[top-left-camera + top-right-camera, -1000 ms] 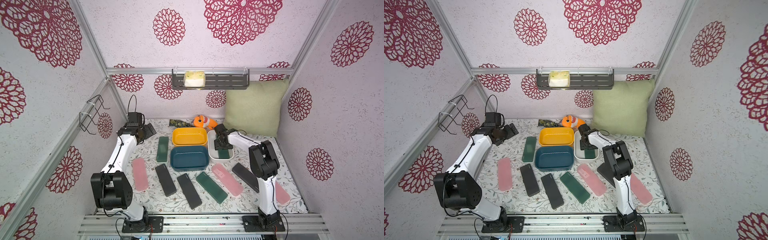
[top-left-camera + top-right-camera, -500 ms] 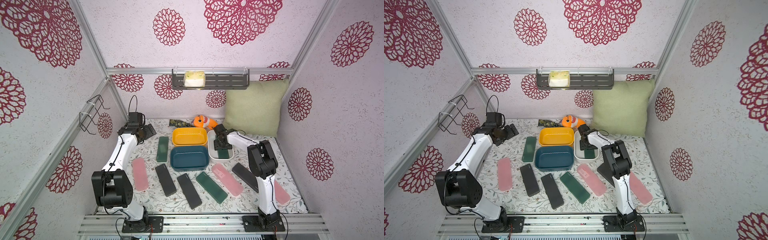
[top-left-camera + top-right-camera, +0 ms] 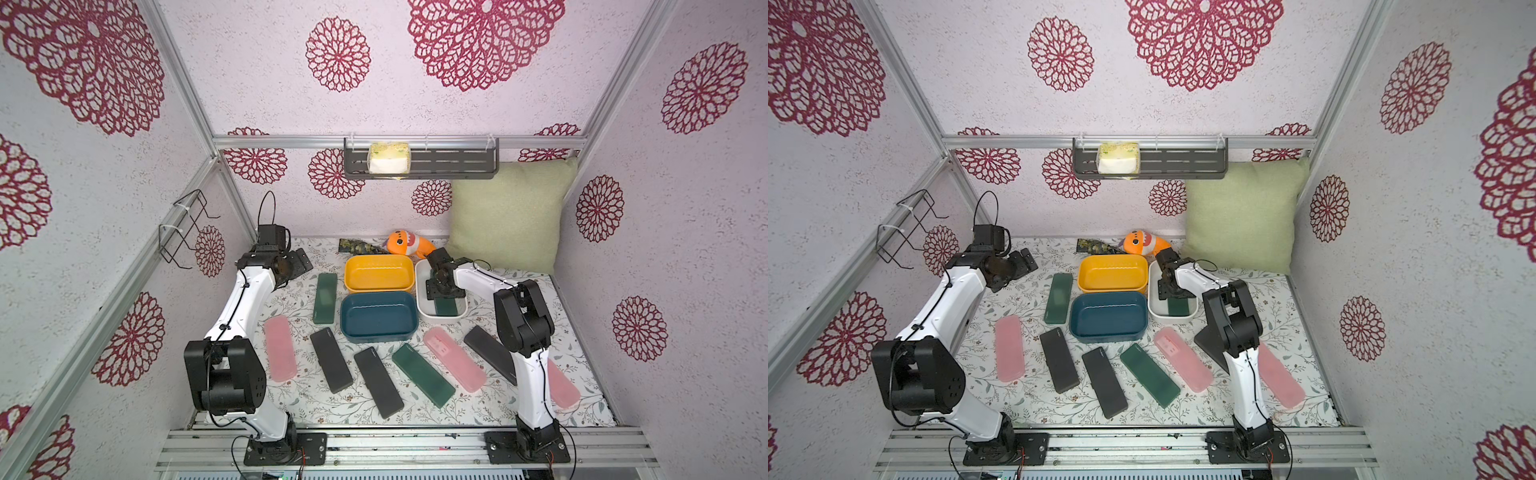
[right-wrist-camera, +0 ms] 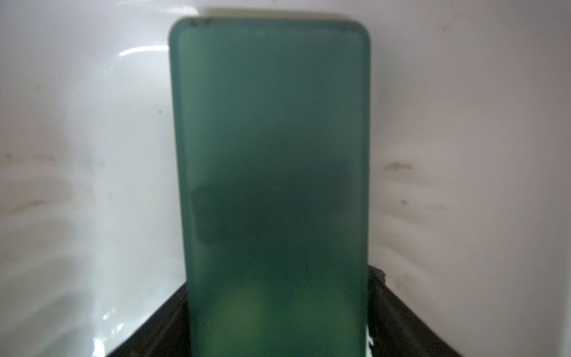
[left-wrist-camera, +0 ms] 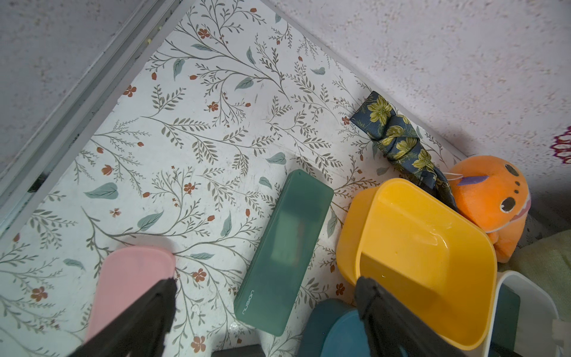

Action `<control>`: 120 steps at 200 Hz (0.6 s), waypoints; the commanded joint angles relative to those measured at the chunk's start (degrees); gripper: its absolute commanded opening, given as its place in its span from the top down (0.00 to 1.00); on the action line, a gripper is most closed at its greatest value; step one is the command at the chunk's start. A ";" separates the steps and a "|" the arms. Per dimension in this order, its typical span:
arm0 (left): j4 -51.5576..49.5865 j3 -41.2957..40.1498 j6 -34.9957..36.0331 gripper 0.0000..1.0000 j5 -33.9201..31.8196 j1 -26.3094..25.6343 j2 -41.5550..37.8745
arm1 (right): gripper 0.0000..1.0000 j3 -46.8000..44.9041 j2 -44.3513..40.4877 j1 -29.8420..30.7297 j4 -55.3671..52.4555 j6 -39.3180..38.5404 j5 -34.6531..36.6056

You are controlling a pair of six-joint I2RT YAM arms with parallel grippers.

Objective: Place the pencil cases by color into the storage box
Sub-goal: Place the pencil case at the storage box.

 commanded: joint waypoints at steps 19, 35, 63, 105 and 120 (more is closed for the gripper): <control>-1.17 1.44 0.76 0.03 -0.52 -0.24 0.56 | 0.08 0.74 -0.31 -0.45 -0.13 0.89 0.53; -1.37 1.44 0.77 0.03 -0.59 -0.24 0.55 | 0.06 0.75 -1.11 -0.37 -0.05 0.89 0.27; -1.93 1.60 0.80 0.03 -0.60 -0.33 1.06 | 0.01 1.18 -3.00 -0.21 -0.08 0.71 0.20; -5.94 3.82 0.78 0.03 -1.38 -0.33 4.13 | 0.01 3.08 -6.10 0.36 -0.38 -0.06 -0.55; -7.82 4.96 1.00 0.03 -1.25 -0.33 5.78 | 0.01 3.55 -7.24 0.61 -0.31 -0.42 -0.74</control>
